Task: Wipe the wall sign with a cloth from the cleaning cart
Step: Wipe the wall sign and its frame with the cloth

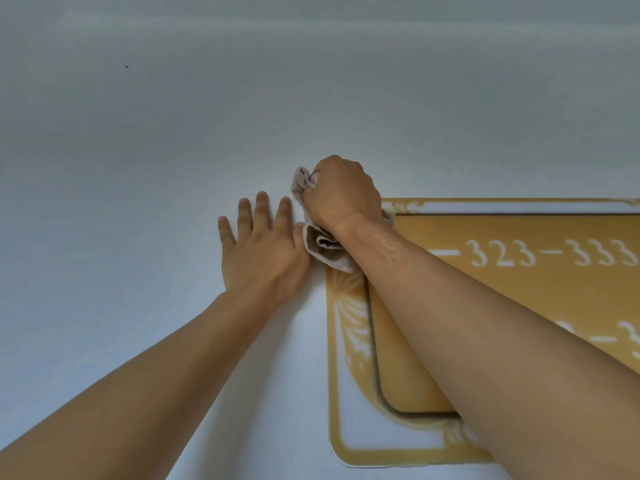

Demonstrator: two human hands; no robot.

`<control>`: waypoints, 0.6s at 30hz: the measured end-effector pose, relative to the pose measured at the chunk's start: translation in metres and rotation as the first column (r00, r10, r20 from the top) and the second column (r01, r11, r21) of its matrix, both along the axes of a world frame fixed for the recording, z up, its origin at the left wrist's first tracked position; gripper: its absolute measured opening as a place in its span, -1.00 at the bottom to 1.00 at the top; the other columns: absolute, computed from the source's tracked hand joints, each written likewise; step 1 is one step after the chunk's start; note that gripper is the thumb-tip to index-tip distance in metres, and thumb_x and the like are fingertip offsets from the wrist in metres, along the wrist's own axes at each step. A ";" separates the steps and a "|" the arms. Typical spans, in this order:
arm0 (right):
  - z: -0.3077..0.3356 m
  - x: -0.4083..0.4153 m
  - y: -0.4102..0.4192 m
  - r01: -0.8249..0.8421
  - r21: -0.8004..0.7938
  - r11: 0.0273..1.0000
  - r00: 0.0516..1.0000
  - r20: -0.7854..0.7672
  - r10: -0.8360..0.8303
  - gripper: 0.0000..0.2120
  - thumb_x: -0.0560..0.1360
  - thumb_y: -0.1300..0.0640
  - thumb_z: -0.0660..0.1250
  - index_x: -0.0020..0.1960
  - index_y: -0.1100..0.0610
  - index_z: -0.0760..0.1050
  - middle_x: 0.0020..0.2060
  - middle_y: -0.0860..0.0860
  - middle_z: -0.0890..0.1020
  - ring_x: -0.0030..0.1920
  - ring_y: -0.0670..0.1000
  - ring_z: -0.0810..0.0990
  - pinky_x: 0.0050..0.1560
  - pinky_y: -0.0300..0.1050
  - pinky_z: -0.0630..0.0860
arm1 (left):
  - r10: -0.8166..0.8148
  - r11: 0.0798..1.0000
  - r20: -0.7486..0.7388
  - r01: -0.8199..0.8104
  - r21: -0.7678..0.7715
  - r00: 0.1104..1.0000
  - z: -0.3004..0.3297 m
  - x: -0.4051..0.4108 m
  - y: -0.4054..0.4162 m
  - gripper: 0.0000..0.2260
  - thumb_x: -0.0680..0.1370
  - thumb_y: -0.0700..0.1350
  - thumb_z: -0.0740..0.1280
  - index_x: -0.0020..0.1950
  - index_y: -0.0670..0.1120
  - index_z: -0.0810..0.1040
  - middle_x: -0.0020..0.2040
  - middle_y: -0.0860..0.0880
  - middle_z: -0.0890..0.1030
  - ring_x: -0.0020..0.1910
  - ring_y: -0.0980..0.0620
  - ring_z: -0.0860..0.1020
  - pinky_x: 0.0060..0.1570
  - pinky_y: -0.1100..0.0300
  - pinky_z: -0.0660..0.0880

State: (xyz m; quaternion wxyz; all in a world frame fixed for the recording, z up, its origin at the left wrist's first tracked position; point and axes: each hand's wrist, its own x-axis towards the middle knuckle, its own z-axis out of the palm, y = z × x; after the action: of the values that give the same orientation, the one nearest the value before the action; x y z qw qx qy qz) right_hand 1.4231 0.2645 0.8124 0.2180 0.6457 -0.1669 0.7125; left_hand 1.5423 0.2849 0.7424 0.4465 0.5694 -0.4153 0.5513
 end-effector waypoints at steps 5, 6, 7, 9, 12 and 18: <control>0.008 0.000 -0.004 -0.036 -0.037 0.999 0.999 -0.015 0.036 -0.92 0.53 0.05 0.34 -0.05 0.05 0.51 -0.21 -0.02 0.52 -0.22 0.10 0.51 -0.24 -0.06 0.40 | 0.046 0.998 0.012 -0.045 -0.050 0.999 0.011 0.005 -0.005 -0.48 0.64 0.17 -0.13 0.60 0.09 0.00 0.64 -0.05 -0.02 0.60 -0.10 -0.12 0.52 -0.22 -0.16; 0.009 -0.002 -0.006 -0.029 -0.039 0.999 0.999 -0.023 0.028 -0.93 0.53 0.06 0.34 -0.05 0.04 0.50 -0.26 -0.05 0.48 -0.23 0.08 0.49 -0.25 -0.07 0.39 | 0.047 0.998 0.007 -0.047 -0.052 0.999 0.011 0.005 -0.005 -0.48 0.63 0.18 -0.12 0.60 0.10 0.00 0.64 -0.04 -0.02 0.60 -0.09 -0.12 0.52 -0.22 -0.15; 0.009 -0.005 -0.006 -0.023 -0.031 0.999 0.999 -0.033 0.021 -0.93 0.53 0.06 0.35 -0.03 0.04 0.51 -0.29 -0.07 0.44 -0.24 0.07 0.48 -0.25 -0.08 0.38 | 0.046 0.997 0.002 -0.045 -0.055 0.999 0.011 0.005 -0.006 -0.47 0.63 0.19 -0.13 0.59 0.10 0.00 0.64 -0.04 -0.02 0.60 -0.08 -0.11 0.52 -0.22 -0.15; 0.012 -0.014 -0.005 -0.018 0.021 1.000 0.998 -0.055 0.019 -0.85 0.51 0.03 0.38 0.05 0.04 0.54 -0.24 -0.05 0.46 -0.19 0.08 0.49 -0.20 -0.08 0.40 | 0.040 0.997 0.002 -0.040 -0.059 0.999 0.010 0.004 -0.005 -0.44 0.60 0.19 -0.15 0.60 0.11 0.01 0.64 -0.03 -0.01 0.60 -0.08 -0.10 0.52 -0.21 -0.15; 0.018 -0.031 -0.003 0.004 0.096 0.995 0.996 -0.092 0.005 -0.81 0.48 -0.01 0.42 0.02 0.05 0.53 -0.08 0.01 0.58 -0.08 0.11 0.58 -0.13 -0.06 0.47 | 0.031 0.998 0.008 -0.030 -0.058 0.999 0.009 0.003 -0.004 -0.42 0.56 0.18 -0.15 0.60 0.11 0.00 0.64 -0.03 0.00 0.60 -0.08 -0.09 0.53 -0.21 -0.15; 0.017 -0.078 -0.019 -0.034 0.200 0.979 0.998 -0.040 0.043 -0.71 0.45 -0.03 0.43 0.06 0.12 0.56 0.03 0.08 0.64 0.03 0.16 0.63 0.06 0.03 0.59 | 0.047 0.997 -0.019 -0.048 -0.056 0.999 0.005 0.000 -0.002 -0.43 0.56 0.17 -0.14 0.59 0.11 0.03 0.63 -0.03 0.02 0.60 -0.07 -0.07 0.52 -0.22 -0.12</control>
State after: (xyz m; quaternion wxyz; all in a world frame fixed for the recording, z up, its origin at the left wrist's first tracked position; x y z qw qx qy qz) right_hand 1.3453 0.2453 0.8290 0.1420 0.6831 -0.2198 0.6818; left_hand 1.5423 0.2829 0.7475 0.4526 0.5714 -0.3819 0.5681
